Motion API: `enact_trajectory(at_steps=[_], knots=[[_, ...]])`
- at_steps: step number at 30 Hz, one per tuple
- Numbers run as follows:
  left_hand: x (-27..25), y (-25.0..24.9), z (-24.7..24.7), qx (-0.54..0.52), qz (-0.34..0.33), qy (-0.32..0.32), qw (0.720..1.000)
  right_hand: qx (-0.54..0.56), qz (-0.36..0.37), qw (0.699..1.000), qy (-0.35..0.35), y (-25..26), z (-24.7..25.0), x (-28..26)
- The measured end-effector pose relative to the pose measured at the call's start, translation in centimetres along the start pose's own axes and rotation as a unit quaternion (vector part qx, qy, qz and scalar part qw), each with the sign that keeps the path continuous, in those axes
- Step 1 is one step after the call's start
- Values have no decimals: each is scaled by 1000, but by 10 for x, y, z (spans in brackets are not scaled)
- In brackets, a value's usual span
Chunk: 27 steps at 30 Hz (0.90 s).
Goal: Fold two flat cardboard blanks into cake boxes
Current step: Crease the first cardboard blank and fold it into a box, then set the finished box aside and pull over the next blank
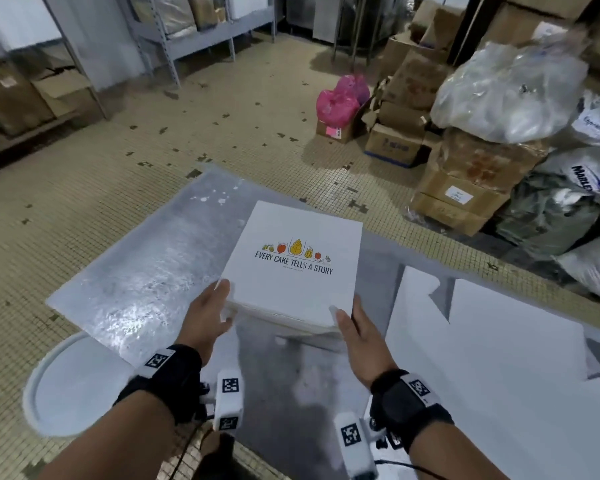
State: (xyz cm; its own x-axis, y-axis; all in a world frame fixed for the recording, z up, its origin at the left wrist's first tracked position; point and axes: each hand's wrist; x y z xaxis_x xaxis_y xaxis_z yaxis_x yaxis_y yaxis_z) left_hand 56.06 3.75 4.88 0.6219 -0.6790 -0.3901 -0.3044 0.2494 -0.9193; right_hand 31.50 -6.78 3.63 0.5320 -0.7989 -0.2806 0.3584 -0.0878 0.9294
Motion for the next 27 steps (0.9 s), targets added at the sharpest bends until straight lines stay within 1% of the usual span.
enact_trajectory(at_steps=[5,10,13,17,21,24,27], knots=[[74,-30,34,38,13,60,997,60,3,996,-68,28,-42,43],[131,-59,63,39,16,102,994,67,-4,991,-116,53,-87,78],[150,-76,73,44,13,110,993,59,-9,988,-142,62,-103,93],[180,-96,78,14,-13,116,993,31,-9,989,-145,74,-116,114],[197,-98,87,29,8,133,991,-18,-12,987,-159,82,-125,130],[205,-96,92,60,4,159,985,-31,-25,987,-158,83,-128,132],[208,-96,93,72,0,170,983,-36,-37,988,-149,81,-126,131]])
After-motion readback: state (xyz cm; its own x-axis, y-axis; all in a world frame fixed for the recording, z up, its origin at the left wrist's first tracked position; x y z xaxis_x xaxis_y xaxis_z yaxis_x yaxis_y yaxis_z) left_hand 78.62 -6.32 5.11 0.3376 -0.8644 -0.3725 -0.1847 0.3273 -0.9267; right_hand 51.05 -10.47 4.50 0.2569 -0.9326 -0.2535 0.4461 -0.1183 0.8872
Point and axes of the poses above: each hand's wrist, its own x-axis towards the middle knuckle, its own z-axis out of the back of the hand, y = z × x, and after that the axes turned 3 degrees about -z, right-handed
